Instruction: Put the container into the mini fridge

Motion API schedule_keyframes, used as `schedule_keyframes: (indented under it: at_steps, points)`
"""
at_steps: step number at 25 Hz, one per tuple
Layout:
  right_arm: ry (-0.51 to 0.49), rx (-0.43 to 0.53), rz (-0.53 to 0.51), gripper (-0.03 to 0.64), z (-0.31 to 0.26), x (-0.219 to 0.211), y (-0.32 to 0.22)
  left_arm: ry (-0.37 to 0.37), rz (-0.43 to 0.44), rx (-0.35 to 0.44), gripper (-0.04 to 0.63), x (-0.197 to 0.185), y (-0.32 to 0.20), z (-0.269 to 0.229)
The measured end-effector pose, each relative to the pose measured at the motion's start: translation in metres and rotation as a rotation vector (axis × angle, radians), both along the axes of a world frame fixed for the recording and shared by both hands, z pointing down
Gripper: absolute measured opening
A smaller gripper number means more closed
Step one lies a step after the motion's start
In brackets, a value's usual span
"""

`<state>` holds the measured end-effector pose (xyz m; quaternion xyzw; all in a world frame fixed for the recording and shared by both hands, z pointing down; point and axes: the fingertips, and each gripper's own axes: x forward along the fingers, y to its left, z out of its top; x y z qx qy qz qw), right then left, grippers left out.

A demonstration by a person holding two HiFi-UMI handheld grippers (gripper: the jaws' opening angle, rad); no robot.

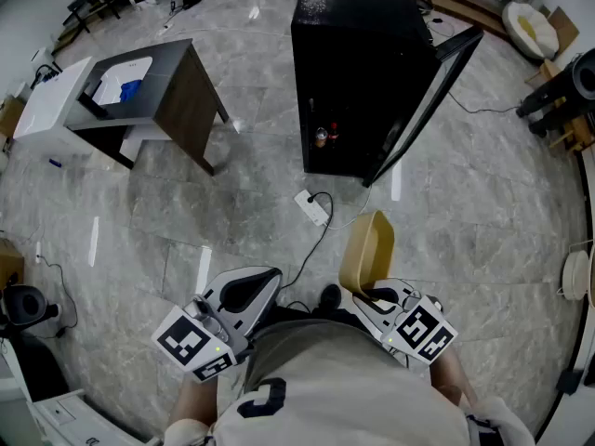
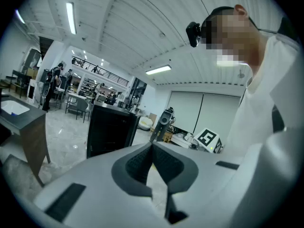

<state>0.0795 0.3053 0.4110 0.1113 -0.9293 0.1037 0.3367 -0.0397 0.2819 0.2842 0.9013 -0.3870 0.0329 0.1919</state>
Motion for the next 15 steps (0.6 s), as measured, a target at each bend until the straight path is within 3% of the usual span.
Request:
schedule_keyframes:
  at_steps: [3,6,8,15]
  points:
    - [0.027,-0.005,-0.036,0.031,-0.006,-0.019,0.023,-0.008,0.076,0.042,0.057,0.0,0.019,-0.014]
    - [0.057,0.036,-0.05,0.031,-0.007,-0.053,0.037,-0.035,0.033,0.062,0.057,-0.029,0.032,-0.007]
    - [0.076,0.054,-0.054,0.031,-0.004,-0.083,0.05,-0.043,0.024,0.054,0.057,-0.051,0.047,0.006]
    - [0.088,0.052,-0.042,0.031,-0.004,-0.184,0.094,0.018,0.115,-0.022,0.057,-0.123,0.093,0.028]
